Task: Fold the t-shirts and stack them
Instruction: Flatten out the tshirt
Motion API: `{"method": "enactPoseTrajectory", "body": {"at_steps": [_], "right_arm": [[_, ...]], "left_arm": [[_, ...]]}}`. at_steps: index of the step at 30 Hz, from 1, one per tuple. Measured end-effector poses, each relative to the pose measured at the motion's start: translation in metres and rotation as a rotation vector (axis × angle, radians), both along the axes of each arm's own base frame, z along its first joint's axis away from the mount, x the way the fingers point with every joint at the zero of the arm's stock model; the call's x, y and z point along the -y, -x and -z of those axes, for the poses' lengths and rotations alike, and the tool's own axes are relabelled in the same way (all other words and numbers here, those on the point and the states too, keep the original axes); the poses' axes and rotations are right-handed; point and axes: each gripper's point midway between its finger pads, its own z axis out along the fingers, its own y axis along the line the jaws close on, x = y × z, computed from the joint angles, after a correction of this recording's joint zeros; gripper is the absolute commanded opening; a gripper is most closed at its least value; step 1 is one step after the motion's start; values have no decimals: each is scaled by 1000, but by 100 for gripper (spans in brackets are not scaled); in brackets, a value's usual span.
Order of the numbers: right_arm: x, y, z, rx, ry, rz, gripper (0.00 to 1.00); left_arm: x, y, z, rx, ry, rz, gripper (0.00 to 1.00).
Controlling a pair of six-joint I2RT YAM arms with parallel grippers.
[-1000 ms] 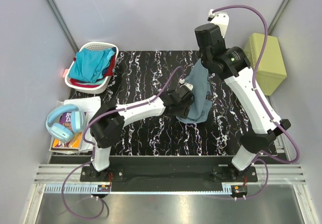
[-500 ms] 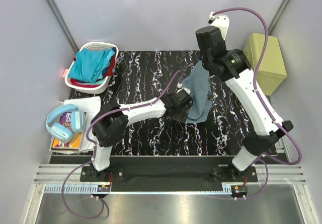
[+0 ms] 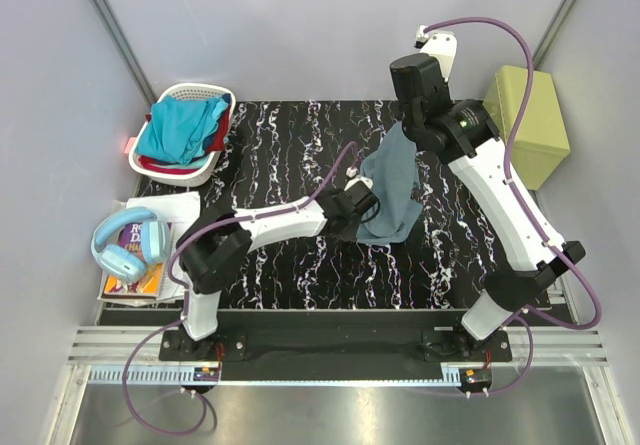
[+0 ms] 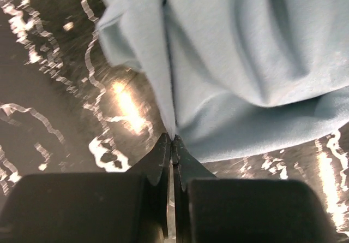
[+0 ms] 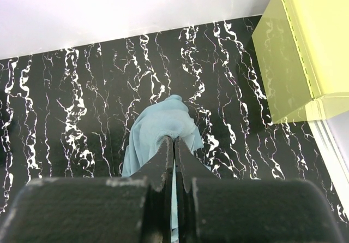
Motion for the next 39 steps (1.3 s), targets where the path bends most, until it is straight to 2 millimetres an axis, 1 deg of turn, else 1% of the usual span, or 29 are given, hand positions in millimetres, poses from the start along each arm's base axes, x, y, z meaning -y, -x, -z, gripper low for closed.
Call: {"method": "enactPoseTrajectory", "body": {"at_steps": [3,5,6,8,10,11,12,13,16,19,23,25,28,31,35,37,39], "right_arm": [[0,0,0,1,0,0,0],[1,0,-1,2,2,1,0],[1,-1,-1,2,3,2,0],[4,-1,-3,6,2,7,0],[7,-2,-7,15,-3,15,0],[9,-3,-11,23,-9,20,0],[11,-3,-14,32,-15,24,0],[12,-3,-18,40,-20,26,0],[11,-5,-27,61,-35,27,0],[8,-9,-32,74,-43,27,0],[7,-11,-37,86,-51,28,0],[7,-11,-40,94,-57,28,0],[9,-10,-47,109,-64,31,0],[10,-8,-57,134,-78,33,0],[16,2,-79,185,-113,29,0],[19,12,-93,216,-142,10,0],[24,24,-111,265,-172,-10,0]], "left_arm": [[-13,0,-9,25,-7,-23,0],[-27,-1,-25,48,1,-55,0],[-37,-3,-37,64,16,-79,0],[-61,-13,-69,109,55,-145,0],[-89,-28,-110,183,110,-225,0],[-100,-33,-127,215,129,-256,0],[-117,-40,-152,260,148,-302,0],[-130,-46,-173,302,165,-339,0],[-156,-61,-233,408,210,-416,0],[-176,-72,-277,486,235,-470,0],[-202,-79,-324,571,243,-526,0],[-209,-80,-347,610,252,-540,0],[-212,-80,-378,665,278,-544,0],[-216,-78,-402,707,303,-546,0],[-220,-71,-430,756,350,-549,0],[-223,-66,-437,770,367,-549,0],[-225,-61,-443,778,381,-548,0]]}}
